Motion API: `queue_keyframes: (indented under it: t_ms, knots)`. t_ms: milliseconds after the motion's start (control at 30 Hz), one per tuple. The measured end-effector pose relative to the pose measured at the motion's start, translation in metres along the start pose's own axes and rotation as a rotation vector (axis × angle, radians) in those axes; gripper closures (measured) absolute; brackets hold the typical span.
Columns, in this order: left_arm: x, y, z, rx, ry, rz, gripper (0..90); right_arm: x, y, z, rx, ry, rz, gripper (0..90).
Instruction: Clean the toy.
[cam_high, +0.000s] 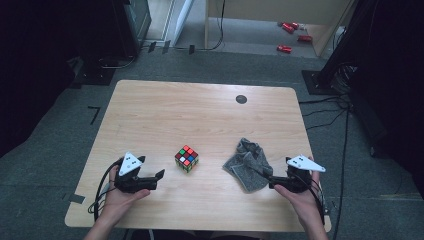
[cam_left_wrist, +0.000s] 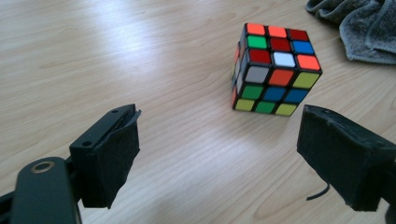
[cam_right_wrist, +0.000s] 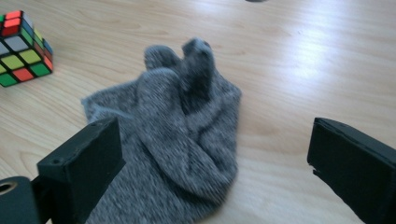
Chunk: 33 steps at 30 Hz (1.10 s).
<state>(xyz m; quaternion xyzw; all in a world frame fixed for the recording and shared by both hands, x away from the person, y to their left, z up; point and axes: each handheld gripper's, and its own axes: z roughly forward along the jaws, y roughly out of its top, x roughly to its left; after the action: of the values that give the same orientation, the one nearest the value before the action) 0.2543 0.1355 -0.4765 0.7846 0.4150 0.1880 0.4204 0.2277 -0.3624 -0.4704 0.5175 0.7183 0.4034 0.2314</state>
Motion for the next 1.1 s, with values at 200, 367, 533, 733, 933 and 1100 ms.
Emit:
queue_keyframes:
  t_ms: [200, 367, 533, 733, 933, 1100]
  knots:
    - [0.015, -0.015, -0.013, 0.002, 0.033, -0.018, 11.8, -0.014, -0.017, -0.011, 0.024, -0.022, 0.023, 1.4]
    - [0.028, -0.028, -0.024, 0.006, 0.062, -0.029, 11.6, -0.025, -0.029, -0.021, 0.035, -0.047, 0.040, 0.7]
    - [0.039, -0.042, -0.033, 0.028, 0.101, -0.036, 11.6, -0.038, -0.042, -0.029, 0.051, -0.077, 0.064, 0.7]
    - [0.051, -0.058, -0.045, 0.043, 0.143, -0.057, 11.6, -0.052, -0.058, -0.033, 0.071, -0.117, 0.087, 0.7]
    - [0.060, -0.072, -0.051, 0.066, 0.189, -0.079, 11.7, -0.059, -0.069, -0.035, 0.092, -0.144, 0.092, 0.7]
    - [0.067, -0.075, -0.053, 0.094, 0.217, -0.118, 11.7, -0.058, -0.077, -0.031, 0.118, -0.176, 0.077, 0.8]
